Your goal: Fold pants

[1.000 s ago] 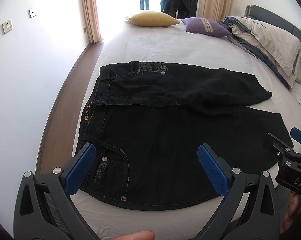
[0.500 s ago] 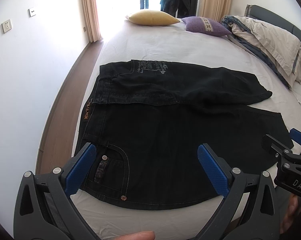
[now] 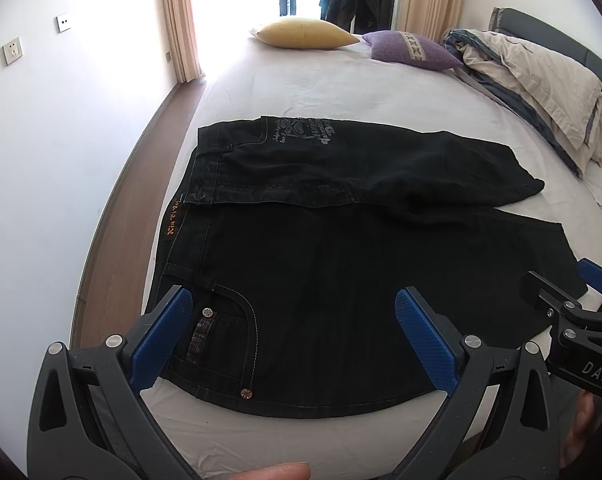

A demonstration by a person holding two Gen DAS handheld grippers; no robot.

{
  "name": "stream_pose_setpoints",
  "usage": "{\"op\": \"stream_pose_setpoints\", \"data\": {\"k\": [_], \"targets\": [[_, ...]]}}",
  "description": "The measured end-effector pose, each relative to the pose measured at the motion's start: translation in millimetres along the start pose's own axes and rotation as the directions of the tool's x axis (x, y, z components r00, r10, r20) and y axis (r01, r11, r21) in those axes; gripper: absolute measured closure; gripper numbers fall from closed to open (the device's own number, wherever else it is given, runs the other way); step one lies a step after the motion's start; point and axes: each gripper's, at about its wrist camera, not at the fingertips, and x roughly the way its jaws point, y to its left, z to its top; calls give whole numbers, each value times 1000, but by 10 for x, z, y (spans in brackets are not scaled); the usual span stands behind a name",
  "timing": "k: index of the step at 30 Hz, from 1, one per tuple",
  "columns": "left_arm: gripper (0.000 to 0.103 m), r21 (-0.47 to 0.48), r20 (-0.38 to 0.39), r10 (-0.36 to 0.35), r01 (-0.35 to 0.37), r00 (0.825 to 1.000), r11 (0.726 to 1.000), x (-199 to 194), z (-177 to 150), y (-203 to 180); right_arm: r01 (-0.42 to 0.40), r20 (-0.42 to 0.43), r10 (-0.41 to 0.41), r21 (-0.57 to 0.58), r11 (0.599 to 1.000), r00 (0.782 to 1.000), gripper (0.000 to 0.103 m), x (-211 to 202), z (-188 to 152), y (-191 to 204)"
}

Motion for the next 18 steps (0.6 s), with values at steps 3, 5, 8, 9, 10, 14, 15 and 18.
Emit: {"op": "stream_pose_setpoints", "data": {"k": [3, 5, 8, 9, 10, 14, 15, 18], "targets": [[0, 0, 0, 0, 0, 1000, 1000, 0, 1, -3, 0, -1, 0, 0, 1000, 1000, 0, 2, -11, 3], [0, 0, 0, 1, -1, 1000, 1000, 0, 4, -7, 0, -1, 0, 0, 1000, 1000, 0, 4, 1, 9], [0, 0, -1, 1, -1, 1000, 1000, 0, 4, -10, 0, -2, 0, 0, 1000, 1000, 0, 3, -7, 11], [0, 1, -1, 1, -1, 1000, 1000, 0, 7, -13, 0, -2, 0, 0, 1000, 1000, 0, 2, -8, 11], [0, 1, -1, 1, -1, 1000, 1000, -2, 2, -9, 1, -2, -1, 0, 1000, 1000, 0, 5, 5, 15], [0, 0, -1, 1, -1, 1000, 1000, -1, 5, -12, 1, -5, -1, -1, 1000, 1000, 0, 19, -9, 33], [0, 1, -1, 1, -1, 1000, 1000, 0, 8, -15, 0, -5, 0, -1, 1000, 1000, 0, 17, -9, 31], [0, 2, -1, 1, -1, 1000, 1000, -4, 5, -14, 0, -6, 0, -1, 1000, 1000, 0, 15, -17, 31]]}}
